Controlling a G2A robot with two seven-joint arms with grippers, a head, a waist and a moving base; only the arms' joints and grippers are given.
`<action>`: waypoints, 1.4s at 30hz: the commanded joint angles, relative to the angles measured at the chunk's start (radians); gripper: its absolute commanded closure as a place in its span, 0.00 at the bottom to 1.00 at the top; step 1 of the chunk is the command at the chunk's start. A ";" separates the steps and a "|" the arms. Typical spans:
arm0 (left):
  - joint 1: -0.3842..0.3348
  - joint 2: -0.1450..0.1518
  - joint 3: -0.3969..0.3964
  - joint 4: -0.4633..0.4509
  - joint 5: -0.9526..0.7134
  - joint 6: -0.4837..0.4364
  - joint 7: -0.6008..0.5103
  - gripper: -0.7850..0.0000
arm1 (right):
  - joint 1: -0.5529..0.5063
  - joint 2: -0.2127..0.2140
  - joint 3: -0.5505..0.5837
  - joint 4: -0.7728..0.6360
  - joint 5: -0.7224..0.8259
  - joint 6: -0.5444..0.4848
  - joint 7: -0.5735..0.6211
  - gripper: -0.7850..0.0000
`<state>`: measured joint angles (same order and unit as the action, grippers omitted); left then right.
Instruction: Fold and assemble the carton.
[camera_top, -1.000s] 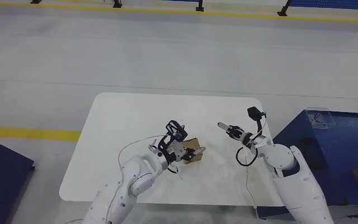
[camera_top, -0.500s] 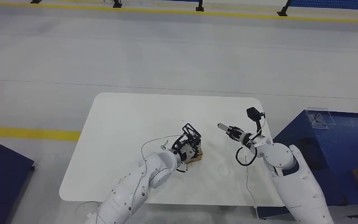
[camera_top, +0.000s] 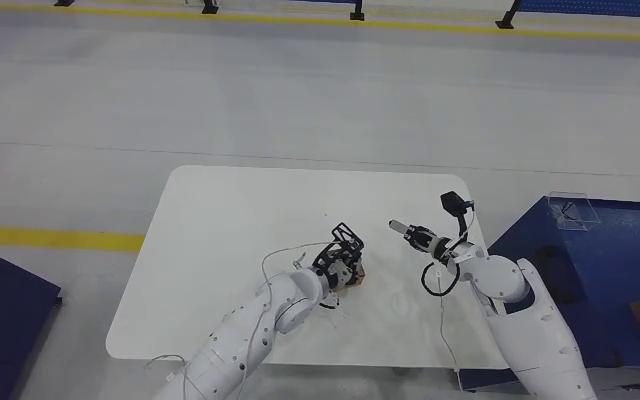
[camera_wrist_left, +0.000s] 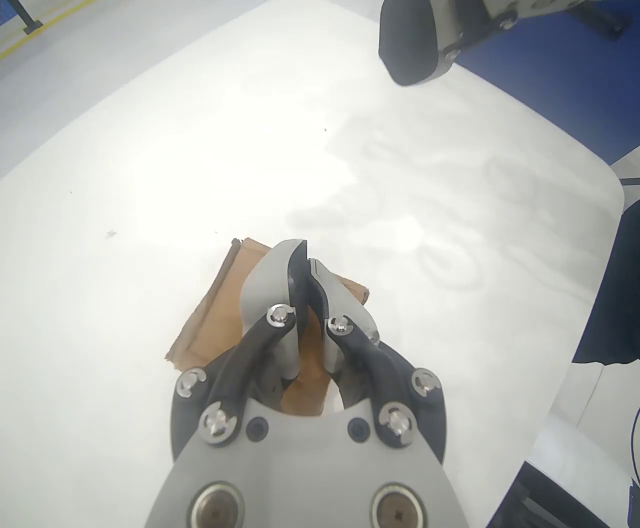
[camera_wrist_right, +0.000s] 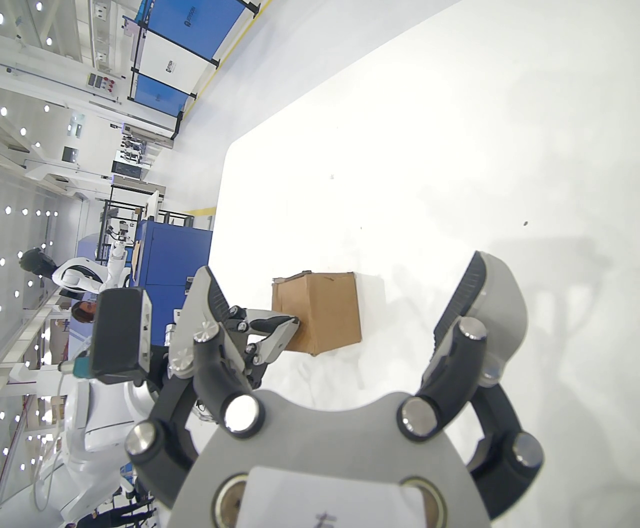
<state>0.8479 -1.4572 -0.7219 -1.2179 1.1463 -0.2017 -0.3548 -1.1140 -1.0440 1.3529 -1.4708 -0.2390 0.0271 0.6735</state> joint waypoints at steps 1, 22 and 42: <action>0.008 0.001 -0.007 -0.012 0.007 0.000 0.002 1.00 | 0.000 0.000 0.000 0.000 0.000 0.000 0.000 0.00; 0.018 -0.014 -0.031 0.014 0.014 -0.008 -0.027 1.00 | 0.000 0.000 0.000 0.000 0.000 0.000 0.000 0.00; 0.291 0.062 -0.225 -0.446 0.234 -0.001 0.196 0.88 | 0.000 0.000 0.000 0.000 0.000 0.000 0.000 0.00</action>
<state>1.1380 -1.3951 -0.9463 -1.6622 1.3796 -0.2025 -0.1589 -1.1140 -1.0440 1.3529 -1.4708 -0.2390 0.0271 0.6735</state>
